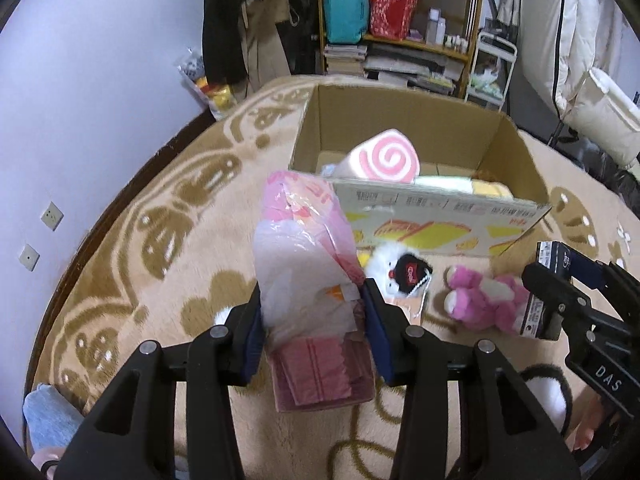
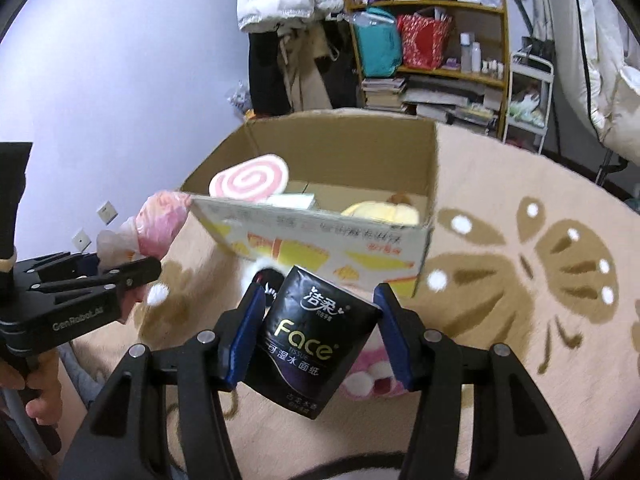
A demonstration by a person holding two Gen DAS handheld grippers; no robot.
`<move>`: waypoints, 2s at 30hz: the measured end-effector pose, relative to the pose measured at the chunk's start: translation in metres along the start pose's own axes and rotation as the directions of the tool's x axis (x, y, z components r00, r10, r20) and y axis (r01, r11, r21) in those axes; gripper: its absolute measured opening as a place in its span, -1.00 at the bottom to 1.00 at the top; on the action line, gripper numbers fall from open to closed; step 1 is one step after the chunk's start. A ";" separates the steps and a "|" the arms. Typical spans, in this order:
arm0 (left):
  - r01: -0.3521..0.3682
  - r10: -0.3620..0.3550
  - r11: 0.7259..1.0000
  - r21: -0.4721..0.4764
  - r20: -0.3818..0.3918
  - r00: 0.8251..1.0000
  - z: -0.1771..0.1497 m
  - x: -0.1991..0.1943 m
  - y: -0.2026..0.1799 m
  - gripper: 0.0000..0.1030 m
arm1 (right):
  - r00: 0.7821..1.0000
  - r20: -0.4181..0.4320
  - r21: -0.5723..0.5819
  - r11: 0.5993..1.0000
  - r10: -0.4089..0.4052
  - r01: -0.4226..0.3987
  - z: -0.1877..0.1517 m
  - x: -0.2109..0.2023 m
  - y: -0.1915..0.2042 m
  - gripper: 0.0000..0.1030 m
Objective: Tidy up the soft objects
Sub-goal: 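Carry both held items over the box and release them inside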
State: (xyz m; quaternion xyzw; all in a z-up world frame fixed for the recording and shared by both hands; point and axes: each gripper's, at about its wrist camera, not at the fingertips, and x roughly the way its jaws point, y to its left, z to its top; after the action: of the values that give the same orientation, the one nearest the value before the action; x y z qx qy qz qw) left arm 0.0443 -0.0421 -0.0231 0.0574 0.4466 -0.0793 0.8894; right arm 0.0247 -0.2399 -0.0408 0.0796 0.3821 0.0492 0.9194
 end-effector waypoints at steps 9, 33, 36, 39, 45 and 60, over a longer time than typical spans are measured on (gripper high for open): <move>0.050 -0.049 0.999 -0.020 0.021 0.999 0.011 -0.001 0.018 -0.64 | 0.998 0.053 0.013 1.000 -0.016 0.015 0.009 -0.011 -0.007 0.15; 0.098 -0.088 0.992 -0.080 0.113 0.990 0.014 -0.030 0.041 -0.67 | 0.997 0.075 0.026 1.000 0.011 -0.013 0.010 -0.014 -0.009 0.15; 0.095 -0.083 0.993 -0.065 0.162 0.983 0.021 -0.042 0.040 -0.67 | 0.995 0.098 0.021 1.000 0.009 -0.011 0.017 -0.018 -0.010 0.15; 0.098 -0.085 0.994 -0.055 0.205 0.975 0.031 -0.048 0.039 -0.66 | 0.993 0.118 0.015 1.000 0.007 -0.009 0.028 -0.018 -0.011 0.15; 0.074 -0.066 0.997 -0.020 0.269 0.961 0.058 -0.047 0.034 -0.66 | 0.988 0.151 -0.006 1.000 0.006 -0.005 0.051 -0.012 -0.013 0.15; 0.142 -0.160 0.985 0.096 0.222 0.962 0.105 0.011 -0.009 -0.66 | 0.989 0.147 -0.038 0.999 -0.025 0.031 0.093 0.028 -0.022 0.16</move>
State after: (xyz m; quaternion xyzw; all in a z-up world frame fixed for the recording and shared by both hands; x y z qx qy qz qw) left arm 0.1316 -0.0703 0.0301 0.0487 0.3406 -0.1707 0.9233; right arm 0.1114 -0.2677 0.0002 0.0590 0.3137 0.0380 0.9469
